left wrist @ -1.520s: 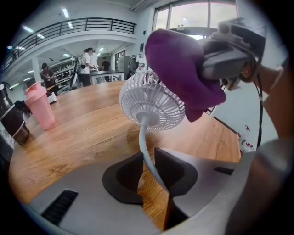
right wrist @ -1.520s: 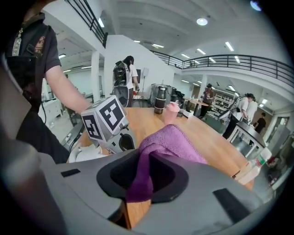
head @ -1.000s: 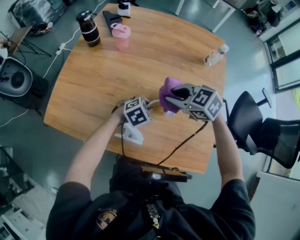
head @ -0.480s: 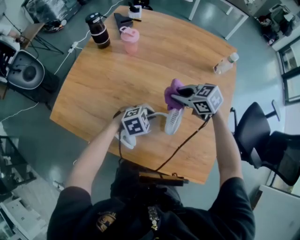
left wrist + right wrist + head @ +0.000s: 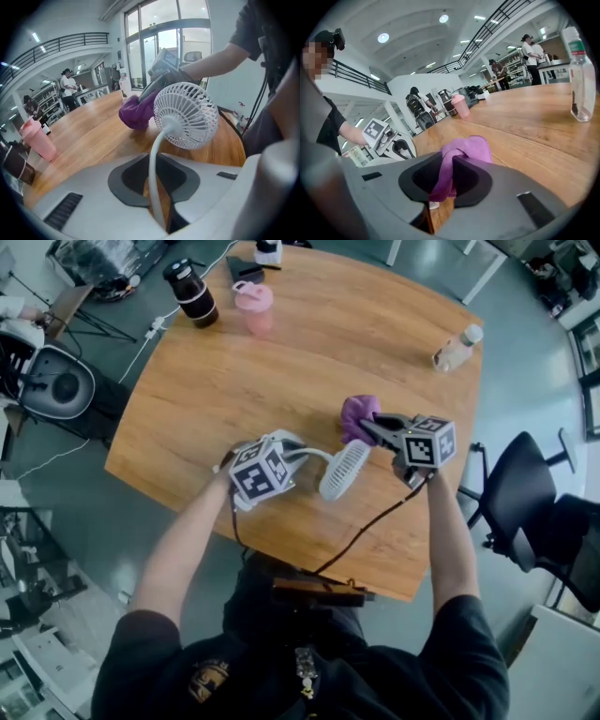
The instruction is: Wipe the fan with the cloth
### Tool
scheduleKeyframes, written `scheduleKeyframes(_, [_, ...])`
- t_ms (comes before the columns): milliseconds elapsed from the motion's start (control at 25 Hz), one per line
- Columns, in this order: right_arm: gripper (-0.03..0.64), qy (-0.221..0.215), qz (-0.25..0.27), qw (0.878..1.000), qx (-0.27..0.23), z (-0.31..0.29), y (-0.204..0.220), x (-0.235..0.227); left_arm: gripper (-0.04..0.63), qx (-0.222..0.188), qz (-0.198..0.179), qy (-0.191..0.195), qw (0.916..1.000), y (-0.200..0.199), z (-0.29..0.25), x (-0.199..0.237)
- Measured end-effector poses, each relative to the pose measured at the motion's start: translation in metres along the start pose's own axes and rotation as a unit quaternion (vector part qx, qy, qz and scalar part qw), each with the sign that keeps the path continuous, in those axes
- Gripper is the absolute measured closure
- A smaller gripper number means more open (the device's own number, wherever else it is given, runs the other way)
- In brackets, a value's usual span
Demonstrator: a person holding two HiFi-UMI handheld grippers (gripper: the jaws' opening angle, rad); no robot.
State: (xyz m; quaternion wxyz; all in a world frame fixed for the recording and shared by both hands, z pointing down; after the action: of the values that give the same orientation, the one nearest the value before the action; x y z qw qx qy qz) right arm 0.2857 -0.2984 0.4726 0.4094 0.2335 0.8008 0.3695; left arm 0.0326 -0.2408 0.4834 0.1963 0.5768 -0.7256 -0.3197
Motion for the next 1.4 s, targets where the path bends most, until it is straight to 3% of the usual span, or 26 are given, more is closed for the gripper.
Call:
scheduleKeyframes(240, [0.545,0.054,0.002,0.999,-0.008,0.009,0.033,-0.015,0.538,-0.033,0.001,0.004,0.9995,0.002,0.004,0.002])
scheduleKeyframes(560, [0.545,0.132,0.046,0.990,-0.015,0.021,0.077,0.011,0.535,-0.048,0.081,-0.024,0.9953,0.007,0.007,0.010])
scheduleKeyframes(840, [0.545,0.123,0.050,0.991,-0.020,0.012,0.095,0.053,0.537,-0.055,0.120,-0.056,0.9896,0.003,0.005,0.014])
scheduleKeyframes(960, [0.545,0.098,0.054,0.994,-0.015,0.016,0.101,0.070,0.537,-0.049,0.126,-0.071,0.9883,0.003,0.004,0.014])
scheduleKeyframes(1080, [0.546,0.074,0.057,0.995,-0.030,0.022,0.100,0.088,0.537,-0.042,0.123,-0.082,0.9881,0.001,0.002,0.015])
scheduleKeyframes(1400, [0.548,0.061,0.089,0.990,-0.092,0.050,0.066,0.116,0.538,-0.006,0.090,-0.111,0.9898,-0.002,-0.006,0.012])
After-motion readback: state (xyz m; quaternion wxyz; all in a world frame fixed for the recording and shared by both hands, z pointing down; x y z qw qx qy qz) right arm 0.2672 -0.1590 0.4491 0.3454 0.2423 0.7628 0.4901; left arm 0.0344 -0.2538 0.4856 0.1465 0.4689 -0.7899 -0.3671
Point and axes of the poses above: the fingertips, and each gripper's own axes: z backward along the fingers, x to its left, y out of its underside, the point moved 10 cm from there along z, backward along the fingers, and after that the axes turned 6 degrees about -x, right-handed, at the moved point
